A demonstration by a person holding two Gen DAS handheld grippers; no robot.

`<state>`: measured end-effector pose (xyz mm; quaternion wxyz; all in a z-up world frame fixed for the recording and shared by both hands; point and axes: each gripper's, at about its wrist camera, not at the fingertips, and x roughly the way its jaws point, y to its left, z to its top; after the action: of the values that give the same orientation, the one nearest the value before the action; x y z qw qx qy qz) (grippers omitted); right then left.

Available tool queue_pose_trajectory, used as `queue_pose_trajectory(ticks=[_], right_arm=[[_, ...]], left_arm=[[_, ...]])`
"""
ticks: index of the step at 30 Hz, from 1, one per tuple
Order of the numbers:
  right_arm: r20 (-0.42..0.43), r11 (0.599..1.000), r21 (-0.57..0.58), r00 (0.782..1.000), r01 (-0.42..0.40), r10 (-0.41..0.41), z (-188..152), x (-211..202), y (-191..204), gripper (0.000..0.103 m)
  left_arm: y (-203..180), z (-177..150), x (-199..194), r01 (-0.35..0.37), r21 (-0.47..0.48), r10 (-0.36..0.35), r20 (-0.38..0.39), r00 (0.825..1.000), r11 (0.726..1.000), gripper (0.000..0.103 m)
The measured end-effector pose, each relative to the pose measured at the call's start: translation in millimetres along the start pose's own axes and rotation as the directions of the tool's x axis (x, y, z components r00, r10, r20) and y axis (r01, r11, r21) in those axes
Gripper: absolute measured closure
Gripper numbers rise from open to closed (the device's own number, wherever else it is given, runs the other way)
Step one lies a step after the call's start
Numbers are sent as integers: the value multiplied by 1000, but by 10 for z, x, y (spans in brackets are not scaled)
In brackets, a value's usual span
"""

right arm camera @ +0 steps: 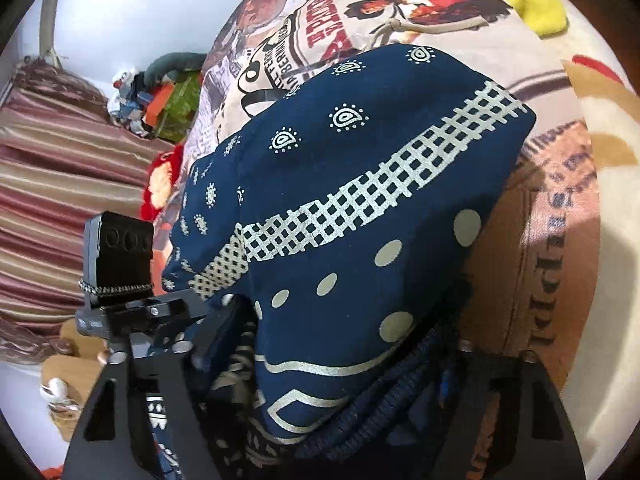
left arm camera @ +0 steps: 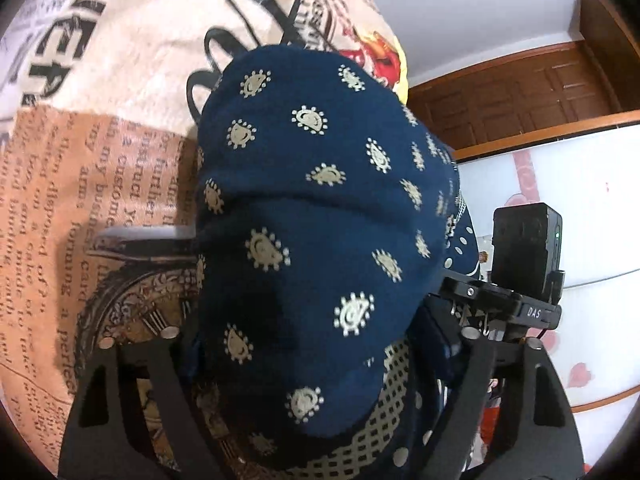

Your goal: Fold large clothes

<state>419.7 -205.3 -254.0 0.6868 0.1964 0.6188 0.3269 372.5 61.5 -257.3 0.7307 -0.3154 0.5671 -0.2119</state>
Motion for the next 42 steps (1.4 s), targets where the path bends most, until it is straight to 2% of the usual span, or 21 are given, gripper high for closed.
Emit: queue_pose_trajectory(ticks=[2, 5, 8, 15, 18, 25, 30, 33, 36, 42], right_arm=[[4, 1000, -1, 1000, -10, 10, -6, -43, 1, 46], [22, 1000, -22, 1000, -10, 11, -13, -122, 75, 57], [46, 999, -45, 999, -6, 8, -24, -230, 181, 63], [97, 994, -108, 995, -12, 22, -72, -475, 578, 65], [132, 988, -151, 990, -20, 40, -84, -617, 867, 65], [183, 965, -262, 981, -14, 64, -131, -753, 1590, 65], [174, 951, -308, 982, -20, 77, -161, -603, 2021, 65], [152, 946, -322, 985, -31, 84, -170, -385, 2258, 65], [114, 944, -328, 990, -42, 84, -182, -66, 2439, 65], [7, 950, -309, 999, -42, 46, -186, 690, 2566, 65]], left_arm=[[-54, -8, -58, -1, 12, 1, 16, 1000, 1000, 32], [-154, -18, -191, -10, 50, 8, 44, 999, 999, 38], [-288, -62, -360, -29, 88, 23, 70, 997, 996, 41], [-586, -161, -930, -52, 158, 25, 167, 986, 986, 41], [-690, -241, -1263, -65, 177, 25, 219, 975, 982, 41], [-668, -303, -1922, -89, 187, 25, 321, 947, 978, 41], [-442, -361, -2269, -113, 155, 50, 366, 929, 981, 41], [-172, -384, -2425, -125, 117, 72, 379, 923, 985, 41], [119, -415, -2506, -130, 77, 92, 374, 923, 989, 41], [925, -499, -2442, -121, -38, 127, 328, 936, 992, 41]])
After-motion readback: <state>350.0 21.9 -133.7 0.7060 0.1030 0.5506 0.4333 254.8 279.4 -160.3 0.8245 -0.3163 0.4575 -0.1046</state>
